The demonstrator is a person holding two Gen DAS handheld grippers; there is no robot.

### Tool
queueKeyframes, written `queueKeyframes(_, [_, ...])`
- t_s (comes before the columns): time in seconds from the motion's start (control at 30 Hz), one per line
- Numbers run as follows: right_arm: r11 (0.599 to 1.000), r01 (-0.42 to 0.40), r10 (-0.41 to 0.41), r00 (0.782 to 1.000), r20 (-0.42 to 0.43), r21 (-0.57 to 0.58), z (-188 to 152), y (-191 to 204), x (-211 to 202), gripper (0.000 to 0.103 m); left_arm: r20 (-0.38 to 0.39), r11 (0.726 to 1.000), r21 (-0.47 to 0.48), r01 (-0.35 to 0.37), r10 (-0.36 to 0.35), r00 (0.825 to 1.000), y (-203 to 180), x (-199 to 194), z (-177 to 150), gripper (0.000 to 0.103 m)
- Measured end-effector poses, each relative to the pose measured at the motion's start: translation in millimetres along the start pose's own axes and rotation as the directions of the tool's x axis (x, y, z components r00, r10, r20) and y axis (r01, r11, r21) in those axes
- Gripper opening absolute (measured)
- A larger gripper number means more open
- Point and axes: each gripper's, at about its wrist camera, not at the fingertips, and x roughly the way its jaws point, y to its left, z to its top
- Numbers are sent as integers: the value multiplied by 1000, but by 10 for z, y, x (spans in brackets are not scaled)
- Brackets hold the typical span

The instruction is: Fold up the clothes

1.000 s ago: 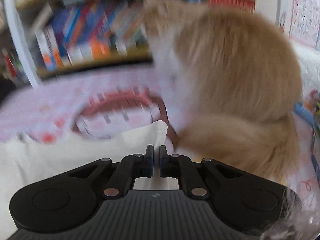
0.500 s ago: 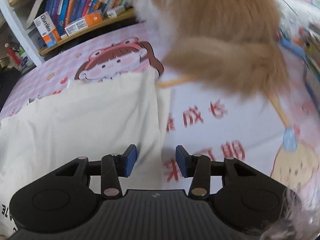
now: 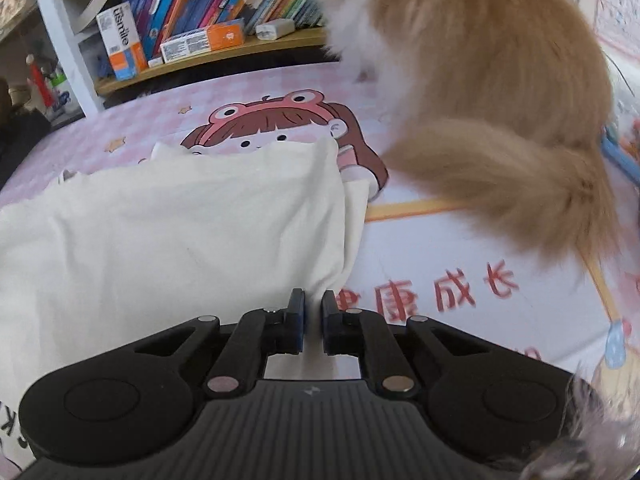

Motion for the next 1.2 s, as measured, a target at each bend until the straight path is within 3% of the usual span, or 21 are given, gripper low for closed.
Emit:
queueKeyframes(0.13, [999,-11,11,1000,1,-32,-34,-25,-140,31,33,999,-38,25,-24,999,120,-306,-173,17])
queueKeyframes(0.23, [999,-44,44,999,-1,-10,-193,-71,-362,32,18,998,-31,56,-55,998,165,-546,-448,19])
queueKeyframes(0.3, [998,-54,55,998,-28,18,-352,-103,-472,32,4,997,-24,66,-66,998,174,-700,-670,32])
queueKeyframes(0.37, [997,-64,67,996,-55,47,-514,-136,-578,33,-20,997,-9,82,-82,996,177,-772,-864,60])
queueKeyframes(0.43, [992,-82,90,993,-78,98,-660,-175,-649,34,-14,997,22,73,-72,997,156,-821,-994,62])
queueKeyframes(0.53, [987,-82,94,993,-78,141,-796,-196,-698,34,-13,996,28,84,-84,996,126,-853,-1065,54])
queueKeyframes(0.57, [987,-77,88,994,-71,143,-817,-185,-709,32,-13,996,20,91,-91,996,126,-858,-1077,26])
queueKeyframes(0.6, [988,-69,80,994,-74,137,-821,-166,-713,29,-20,997,15,82,-81,996,127,-847,-1077,10])
queueKeyframes(0.63, [990,-60,71,994,-81,129,-819,-144,-713,16,-14,997,18,74,-74,997,118,-862,-1069,7])
queueKeyframes(0.67, [990,-68,80,993,-89,125,-804,-123,-711,11,-7,998,22,66,-66,998,109,-882,-1061,7])
queueKeyframes(0.77, [991,-66,70,997,-38,115,-758,-102,-832,10,11,998,50,45,-46,999,64,-933,-1049,7])
queueKeyframes(0.83, [990,-66,67,998,-4,127,-763,-122,-912,10,-19,997,67,32,-30,999,46,-872,-1078,7])
queueKeyframes(0.93, [992,-50,57,996,-63,112,-834,-150,-805,10,-15,998,65,28,-27,1000,51,-854,-1105,9])
queueKeyframes(1.07, [996,-51,56,996,-74,67,-883,-138,-764,12,-13,1000,31,1,-1,1000,73,-925,-1104,18])
queueKeyframes(1.1, [998,-47,51,996,-80,49,-873,-128,-767,15,-2,1000,18,-12,12,1000,74,-966,-1108,18])
queueKeyframes(1.13, [999,-33,36,997,-71,34,-862,-122,-786,29,14,1000,1,-23,23,1000,73,-1030,-1123,21])
queueKeyframes(1.2, [1000,-3,3,999,-32,4,-839,-109,-848,48,41,999,-42,-34,36,999,54,-1157,-1166,33])
